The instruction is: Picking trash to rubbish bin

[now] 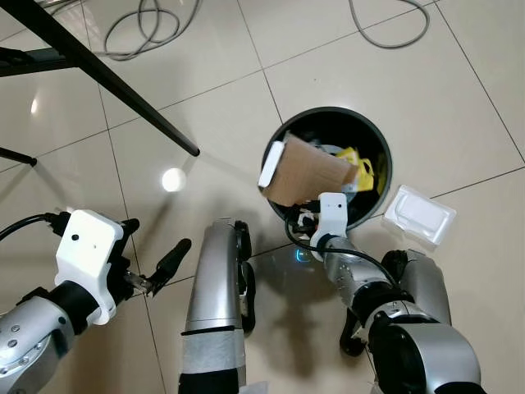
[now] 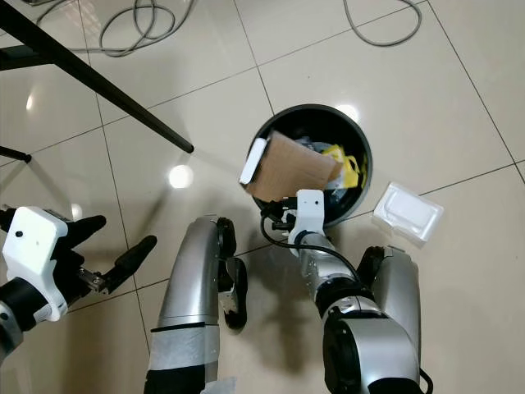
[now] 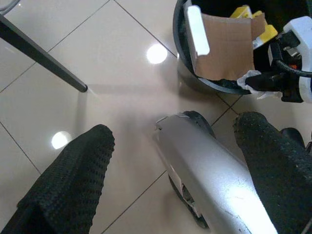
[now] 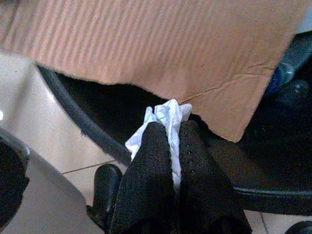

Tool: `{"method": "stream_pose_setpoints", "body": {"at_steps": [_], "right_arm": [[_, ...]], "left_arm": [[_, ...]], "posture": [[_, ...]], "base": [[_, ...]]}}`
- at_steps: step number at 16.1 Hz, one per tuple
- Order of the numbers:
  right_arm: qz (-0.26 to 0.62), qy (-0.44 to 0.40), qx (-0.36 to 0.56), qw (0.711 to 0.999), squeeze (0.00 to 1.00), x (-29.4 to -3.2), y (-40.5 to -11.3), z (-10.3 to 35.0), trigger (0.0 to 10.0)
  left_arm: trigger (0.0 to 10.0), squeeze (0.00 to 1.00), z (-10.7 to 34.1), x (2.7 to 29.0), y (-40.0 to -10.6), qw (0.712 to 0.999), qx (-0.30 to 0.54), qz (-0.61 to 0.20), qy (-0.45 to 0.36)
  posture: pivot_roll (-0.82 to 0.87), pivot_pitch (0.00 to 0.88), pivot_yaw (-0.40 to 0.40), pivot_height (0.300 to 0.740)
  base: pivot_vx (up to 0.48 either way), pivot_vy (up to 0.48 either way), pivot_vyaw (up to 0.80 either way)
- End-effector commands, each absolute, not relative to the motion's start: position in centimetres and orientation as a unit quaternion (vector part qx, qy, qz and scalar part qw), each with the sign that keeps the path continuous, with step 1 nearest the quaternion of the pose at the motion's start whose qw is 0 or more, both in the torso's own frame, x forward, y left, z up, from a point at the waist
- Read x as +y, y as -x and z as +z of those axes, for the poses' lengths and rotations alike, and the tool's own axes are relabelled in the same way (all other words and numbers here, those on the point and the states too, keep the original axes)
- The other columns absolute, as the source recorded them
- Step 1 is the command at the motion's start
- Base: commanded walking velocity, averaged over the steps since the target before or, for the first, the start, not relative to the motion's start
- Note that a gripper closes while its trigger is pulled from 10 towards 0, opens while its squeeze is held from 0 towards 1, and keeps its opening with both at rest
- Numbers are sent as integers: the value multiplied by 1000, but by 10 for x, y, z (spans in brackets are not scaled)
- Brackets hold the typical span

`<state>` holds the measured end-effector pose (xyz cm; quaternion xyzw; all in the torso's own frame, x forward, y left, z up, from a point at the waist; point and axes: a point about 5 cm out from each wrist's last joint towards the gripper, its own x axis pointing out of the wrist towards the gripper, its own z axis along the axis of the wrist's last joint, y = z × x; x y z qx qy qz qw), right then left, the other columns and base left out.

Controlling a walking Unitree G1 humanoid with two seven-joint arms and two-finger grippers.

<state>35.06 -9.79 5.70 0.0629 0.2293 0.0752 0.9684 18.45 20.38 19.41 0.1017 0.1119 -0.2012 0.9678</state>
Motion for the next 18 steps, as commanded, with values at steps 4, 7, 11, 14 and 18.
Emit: {"method": "stream_pose_setpoints", "body": {"at_steps": [4,7,11,14,18], "right_arm": [[69,-57,253,963,0,-103,-334,35,10000],[62,-53,242,967,0,-113,-335,38,10000],[37,-52,213,975,0,-128,-332,44,10000],[33,-46,198,979,0,-137,-313,47,10000],[28,-36,196,979,0,-140,-286,49,10000]], "left_arm": [[10000,0,187,205,-183,966,130,-200,-96],[10000,0,188,204,-184,966,127,-201,-96],[10000,0,188,204,-183,967,126,-200,-95],[10000,0,186,204,-184,967,127,-200,-93],[10000,0,185,203,-188,966,128,-208,-91]], "posture": [[465,619,218,524],[460,613,216,524],[453,611,210,524],[443,611,209,524],[414,610,221,524]], "base": [[0,0,0],[0,0,0],[0,0,0],[0,0,0],[0,0,0]]}}
